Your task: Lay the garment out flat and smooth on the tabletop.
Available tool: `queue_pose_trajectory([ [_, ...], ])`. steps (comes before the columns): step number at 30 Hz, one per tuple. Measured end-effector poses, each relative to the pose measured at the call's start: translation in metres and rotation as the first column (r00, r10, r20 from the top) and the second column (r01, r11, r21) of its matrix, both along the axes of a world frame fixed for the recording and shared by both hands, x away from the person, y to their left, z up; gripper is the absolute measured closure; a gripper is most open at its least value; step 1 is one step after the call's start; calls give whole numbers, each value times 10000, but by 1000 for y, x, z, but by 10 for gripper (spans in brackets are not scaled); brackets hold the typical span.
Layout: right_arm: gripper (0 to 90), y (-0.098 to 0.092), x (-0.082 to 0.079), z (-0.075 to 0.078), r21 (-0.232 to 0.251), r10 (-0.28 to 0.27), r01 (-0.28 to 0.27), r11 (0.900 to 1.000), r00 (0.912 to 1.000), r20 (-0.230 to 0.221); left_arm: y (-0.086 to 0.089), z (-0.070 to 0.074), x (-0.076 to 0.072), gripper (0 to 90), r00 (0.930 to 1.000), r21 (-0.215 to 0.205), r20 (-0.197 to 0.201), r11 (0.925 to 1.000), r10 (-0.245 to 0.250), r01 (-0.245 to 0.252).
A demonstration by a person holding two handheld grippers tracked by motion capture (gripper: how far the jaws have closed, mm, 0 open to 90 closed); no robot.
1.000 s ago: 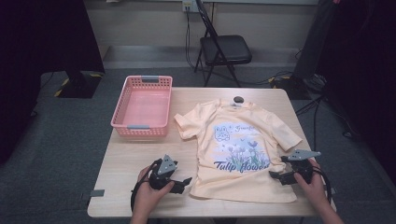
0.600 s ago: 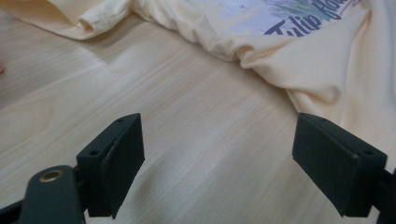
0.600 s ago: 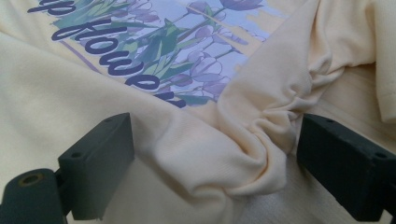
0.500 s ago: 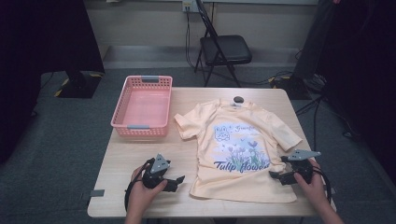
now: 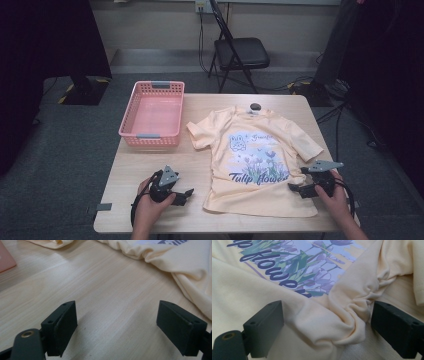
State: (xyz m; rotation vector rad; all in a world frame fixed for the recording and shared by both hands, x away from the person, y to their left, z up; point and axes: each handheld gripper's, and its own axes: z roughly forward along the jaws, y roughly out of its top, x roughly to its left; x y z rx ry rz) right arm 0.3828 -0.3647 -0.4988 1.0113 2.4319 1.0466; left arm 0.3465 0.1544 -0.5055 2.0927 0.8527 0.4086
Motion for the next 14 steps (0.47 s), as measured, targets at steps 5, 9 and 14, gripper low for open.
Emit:
queue_pose_trajectory([
  [5, 105, 0, 0, 0, -3, 0, 0, 10000, 10000, 0, 2, -2, 0, 168, 10000, 9, 34, 10000, 0, 0],
  [9, 105, 0, 0, 0, 10, 1, -1, 10000, 10000, 4, 4, -4, 0, 163, 9999, -53, 119, 10000, -22, 23],
  [14, 105, 0, 0, 0, -2, -1, 1, 10000, 10000, -1, 5, -5, -1, 162, 9997, -145, 209, 9999, -88, 91],
])
